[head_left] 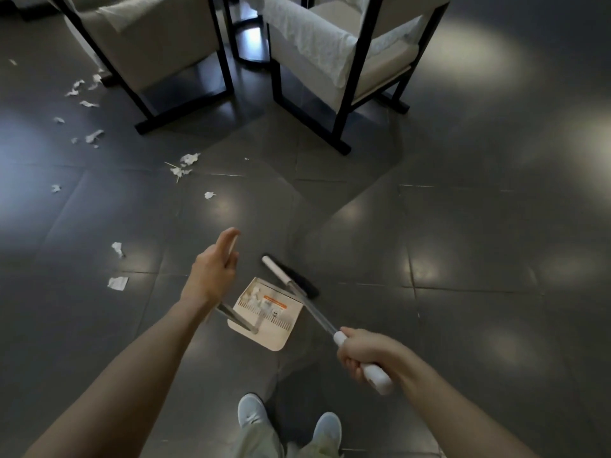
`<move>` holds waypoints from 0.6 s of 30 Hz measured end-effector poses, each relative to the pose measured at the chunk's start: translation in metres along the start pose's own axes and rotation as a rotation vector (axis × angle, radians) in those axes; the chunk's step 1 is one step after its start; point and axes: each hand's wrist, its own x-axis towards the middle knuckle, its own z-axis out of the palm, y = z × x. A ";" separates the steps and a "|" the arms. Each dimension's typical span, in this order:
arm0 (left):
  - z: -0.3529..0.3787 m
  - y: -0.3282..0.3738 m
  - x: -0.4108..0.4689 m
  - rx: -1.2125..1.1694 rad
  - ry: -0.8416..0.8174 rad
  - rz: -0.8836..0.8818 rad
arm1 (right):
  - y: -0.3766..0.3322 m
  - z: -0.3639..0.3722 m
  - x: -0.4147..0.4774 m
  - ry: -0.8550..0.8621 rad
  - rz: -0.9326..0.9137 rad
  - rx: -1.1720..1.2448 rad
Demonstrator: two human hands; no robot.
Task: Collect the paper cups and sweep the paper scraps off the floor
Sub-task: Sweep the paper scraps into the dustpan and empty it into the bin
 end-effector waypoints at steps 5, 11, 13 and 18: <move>-0.017 -0.019 -0.014 -0.019 -0.014 -0.026 | -0.020 -0.011 -0.040 -0.137 -0.013 0.104; -0.056 -0.051 -0.066 0.001 0.121 -0.128 | -0.065 0.012 -0.068 -0.116 -0.095 0.001; -0.073 -0.060 -0.081 0.000 0.192 -0.185 | -0.086 0.027 -0.061 -0.107 -0.128 -0.026; -0.111 -0.094 -0.115 -0.068 0.306 -0.291 | -0.131 0.075 -0.024 -0.059 -0.202 -0.106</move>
